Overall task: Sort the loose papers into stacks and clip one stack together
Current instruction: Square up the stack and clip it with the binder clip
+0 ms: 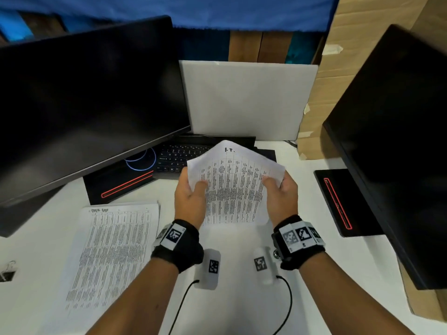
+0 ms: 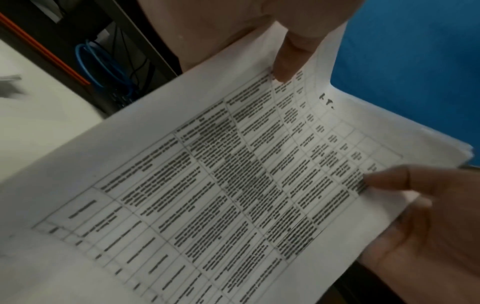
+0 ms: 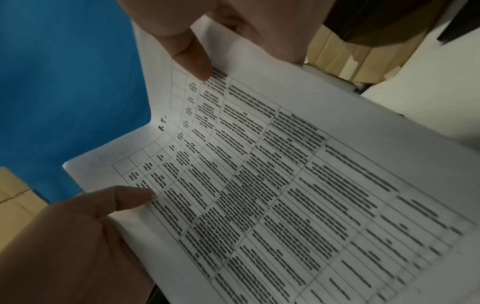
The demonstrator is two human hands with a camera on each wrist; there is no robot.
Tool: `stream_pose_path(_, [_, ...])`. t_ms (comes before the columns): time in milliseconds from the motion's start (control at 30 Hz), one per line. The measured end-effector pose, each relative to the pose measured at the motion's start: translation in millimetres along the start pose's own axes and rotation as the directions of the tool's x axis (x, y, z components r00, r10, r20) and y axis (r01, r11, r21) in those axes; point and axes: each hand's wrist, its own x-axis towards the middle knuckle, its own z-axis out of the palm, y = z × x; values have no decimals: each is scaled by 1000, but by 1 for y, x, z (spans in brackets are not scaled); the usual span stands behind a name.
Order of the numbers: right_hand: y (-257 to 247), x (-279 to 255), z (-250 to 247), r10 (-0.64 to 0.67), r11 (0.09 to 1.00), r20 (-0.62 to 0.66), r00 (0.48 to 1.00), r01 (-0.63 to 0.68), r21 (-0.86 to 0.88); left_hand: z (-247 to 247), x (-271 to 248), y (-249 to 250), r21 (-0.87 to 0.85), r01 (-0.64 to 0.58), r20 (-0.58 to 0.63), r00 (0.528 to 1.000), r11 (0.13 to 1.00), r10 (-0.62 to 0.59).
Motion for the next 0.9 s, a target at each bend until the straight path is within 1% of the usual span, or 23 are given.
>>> stream_pose_path(100, [-14, -9, -4, -79, 996, -13, 997, 80, 35, -2, -6, 5, -25, -31, -40, 999, 999, 30])
stream_pose_path(167, [-8, -14, -5, -78, 996, -30, 996, 79, 39, -1, -9, 1, -38, -24, -78, 997, 999, 21])
stream_pose_path(200, [1, -16, -4, -56, 998, -33, 998, 57, 27, -1, -11, -4, -31, -2, -95, 995, 1000, -1])
stream_pose_path(300, [33, -28, -4, 67, 998, -44, 997, -67, -12, -4, -21, -29, -13, 117, -105, 987, 993, -118])
stream_pose_path(367, [38, -32, -6, 85, 995, -38, 996, -87, -41, -9, -24, -39, 22, 164, -110, 981, 986, -161])
stream_pose_path(433, [32, -32, -3, 63, 996, -25, 998, -64, -61, -17, -24, -36, 60, 143, -106, 985, 988, -136])
stream_pose_path(500, [23, -33, 6, 30, 997, 34, 999, -28, -77, -31, -19, -28, 104, 88, -98, 992, 991, -78])
stream_pose_path(567, [24, -37, 23, 26, 993, 103, 994, -14, -120, -52, -13, -21, 179, 83, -128, 990, 980, -60])
stream_pose_path(600, [28, -39, 35, 40, 987, 145, 989, -17, -157, -67, -10, -19, 236, 101, -154, 986, 967, -65])
stream_pose_path(667, [39, -47, 60, 107, 970, 236, 966, -49, -240, -100, -5, -20, 329, 157, -220, 972, 931, -86])
stream_pose_path(733, [49, -59, 88, 193, 941, 326, 925, -81, -327, -139, -3, -25, 429, 227, -278, 954, 874, -111])
stream_pose_path(800, [59, -73, 118, 280, 903, 397, 874, -100, -418, -179, 0, -35, 520, 327, -331, 929, 789, -167])
stream_pose_path(900, [75, -96, 157, 379, 842, 453, 807, -97, -531, -232, 0, -55, 619, 450, -388, 888, 644, -247])
